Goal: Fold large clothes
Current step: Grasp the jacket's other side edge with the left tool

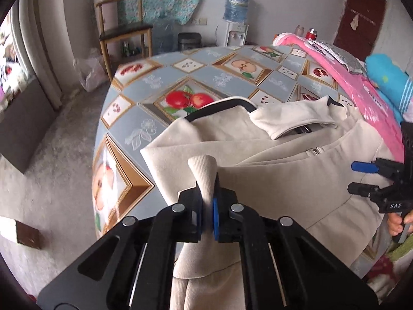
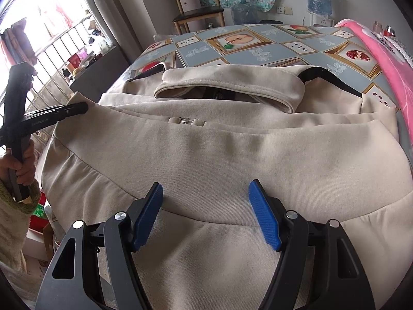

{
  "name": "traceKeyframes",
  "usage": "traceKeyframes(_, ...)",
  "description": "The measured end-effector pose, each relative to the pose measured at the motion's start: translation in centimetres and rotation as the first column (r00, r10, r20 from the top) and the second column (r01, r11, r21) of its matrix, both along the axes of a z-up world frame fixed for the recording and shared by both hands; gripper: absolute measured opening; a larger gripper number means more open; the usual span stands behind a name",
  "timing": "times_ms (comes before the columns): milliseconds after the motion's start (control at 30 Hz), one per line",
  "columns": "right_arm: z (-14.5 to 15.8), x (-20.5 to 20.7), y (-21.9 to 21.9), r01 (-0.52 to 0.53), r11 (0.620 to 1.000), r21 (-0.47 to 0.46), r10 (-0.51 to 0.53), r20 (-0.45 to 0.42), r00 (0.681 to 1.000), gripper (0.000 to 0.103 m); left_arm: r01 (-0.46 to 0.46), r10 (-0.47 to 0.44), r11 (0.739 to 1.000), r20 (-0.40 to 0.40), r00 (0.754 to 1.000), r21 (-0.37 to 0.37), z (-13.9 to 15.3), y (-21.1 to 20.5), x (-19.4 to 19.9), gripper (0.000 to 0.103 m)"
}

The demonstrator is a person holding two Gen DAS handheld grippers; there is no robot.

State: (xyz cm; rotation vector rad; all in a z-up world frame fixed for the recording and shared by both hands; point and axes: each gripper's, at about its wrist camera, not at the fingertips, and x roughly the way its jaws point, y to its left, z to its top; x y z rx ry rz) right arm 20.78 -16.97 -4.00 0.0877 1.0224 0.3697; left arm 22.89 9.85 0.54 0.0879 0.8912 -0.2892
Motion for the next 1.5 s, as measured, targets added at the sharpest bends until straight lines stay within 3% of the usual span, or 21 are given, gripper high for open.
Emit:
traceKeyframes(67, 0.0, -0.1, 0.0, 0.000, 1.000, 0.000, 0.000, 0.007, 1.000, 0.068, 0.019, -0.021, 0.999, 0.050, 0.999, 0.048, 0.9, -1.2, -1.2, 0.005)
traceKeyframes(233, 1.6, -0.7, -1.7, 0.019, 0.998, 0.065, -0.019, 0.013, 1.000, 0.068, -0.009, -0.002, 0.984, 0.059, 0.998, 0.179, 0.2, -3.3, -1.7, 0.005)
traceKeyframes(433, 5.2, -2.5, -10.1, 0.188, 0.980, 0.067, -0.194, 0.108, 0.975, 0.068, -0.042, 0.033, 0.968, 0.039, 0.999, 0.247, -1.0, -3.8, -1.0, 0.005)
traceKeyframes(533, 5.3, -1.4, -15.1, 0.284, 0.953, 0.104, -0.293, 0.082, 0.953, 0.067, -0.047, 0.040, 0.961, 0.034, 0.999, 0.273, -1.3, -4.0, -0.9, 0.005)
traceKeyframes(600, 4.9, 0.0, -17.8, 0.318, 0.933, 0.170, -0.328, 0.036, 0.944, 0.060, -0.054, 0.046, 0.958, 0.034, 0.998, 0.282, -1.4, -4.1, -0.9, 0.005)
traceKeyframes(700, 3.7, 3.0, -20.0, 0.318, 0.906, 0.280, -0.317, -0.053, 0.947, 0.057, -0.061, 0.053, 0.955, 0.035, 0.998, 0.290, -1.4, -4.2, -0.9, 0.005)
traceKeyframes(867, 0.8, 8.0, -21.1, 0.321, 0.881, 0.348, -0.274, -0.178, 0.945, 0.057, -0.074, 0.069, 0.947, 0.027, 0.997, 0.314, -1.6, -4.4, -0.8, 0.006)
traceKeyframes(1000, -1.6, 8.8, -21.1, 0.335, 0.876, 0.346, -0.243, -0.282, 0.928, 0.057, -0.086, 0.082, 0.943, 0.025, 0.996, 0.322, -1.5, -4.5, -0.7, 0.006)
traceKeyframes(1167, -1.5, 6.9, -20.5, 0.304, 0.887, 0.346, -0.203, -0.299, 0.932, 0.057, -0.091, 0.089, 0.940, 0.020, 0.996, 0.329, -1.6, -4.5, -0.7, 0.006)
traceKeyframes(1333, -0.7, 6.4, -19.2, 0.257, 0.932, 0.257, -0.184, -0.275, 0.944, 0.055, -0.091, 0.089, 0.940, 0.019, 0.996, 0.330, -1.6, -4.5, -0.7, 0.006)
traceKeyframes(1500, -0.1, 7.5, -17.5, 0.217, 0.958, 0.186, -0.168, -0.247, 0.954, 0.044, -0.090, 0.088, 0.940, 0.022, 0.996, 0.329, -1.6, -4.5, -0.7, 0.006)
